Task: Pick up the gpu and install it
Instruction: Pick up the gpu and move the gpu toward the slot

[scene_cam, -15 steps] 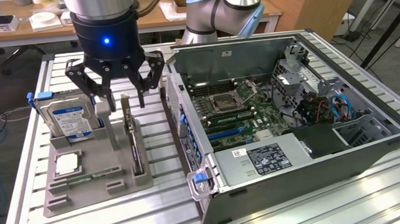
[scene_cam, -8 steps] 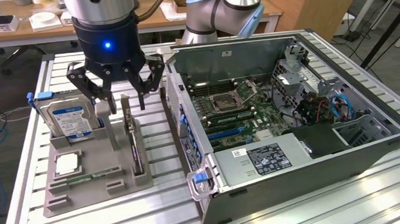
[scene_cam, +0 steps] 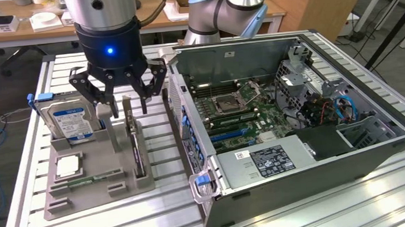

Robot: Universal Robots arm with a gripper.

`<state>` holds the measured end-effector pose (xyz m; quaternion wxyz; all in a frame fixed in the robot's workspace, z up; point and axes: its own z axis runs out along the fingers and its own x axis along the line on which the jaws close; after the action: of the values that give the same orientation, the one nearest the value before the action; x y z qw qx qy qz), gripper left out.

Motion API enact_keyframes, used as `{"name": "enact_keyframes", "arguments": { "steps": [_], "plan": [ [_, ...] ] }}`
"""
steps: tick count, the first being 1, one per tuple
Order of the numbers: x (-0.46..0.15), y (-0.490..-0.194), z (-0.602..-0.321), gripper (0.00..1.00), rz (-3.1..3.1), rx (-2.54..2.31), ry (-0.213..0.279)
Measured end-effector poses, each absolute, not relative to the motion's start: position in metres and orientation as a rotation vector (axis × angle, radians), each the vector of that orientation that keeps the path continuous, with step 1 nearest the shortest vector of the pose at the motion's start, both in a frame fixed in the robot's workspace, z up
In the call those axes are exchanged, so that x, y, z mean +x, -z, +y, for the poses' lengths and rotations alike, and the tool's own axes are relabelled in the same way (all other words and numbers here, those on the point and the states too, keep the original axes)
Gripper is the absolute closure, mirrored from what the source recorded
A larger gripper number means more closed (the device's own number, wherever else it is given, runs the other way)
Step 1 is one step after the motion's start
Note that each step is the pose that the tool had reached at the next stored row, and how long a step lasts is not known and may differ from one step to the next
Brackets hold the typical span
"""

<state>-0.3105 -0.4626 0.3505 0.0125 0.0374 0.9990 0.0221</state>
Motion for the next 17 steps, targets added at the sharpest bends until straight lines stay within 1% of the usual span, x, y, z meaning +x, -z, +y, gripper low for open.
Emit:
{"name": "enact_keyframes", "arguments": {
  "steps": [17],
  "plan": [
    [-0.3105,-0.3404,-0.4626,0.45,3.114,0.117,-0.069]
  ]
}}
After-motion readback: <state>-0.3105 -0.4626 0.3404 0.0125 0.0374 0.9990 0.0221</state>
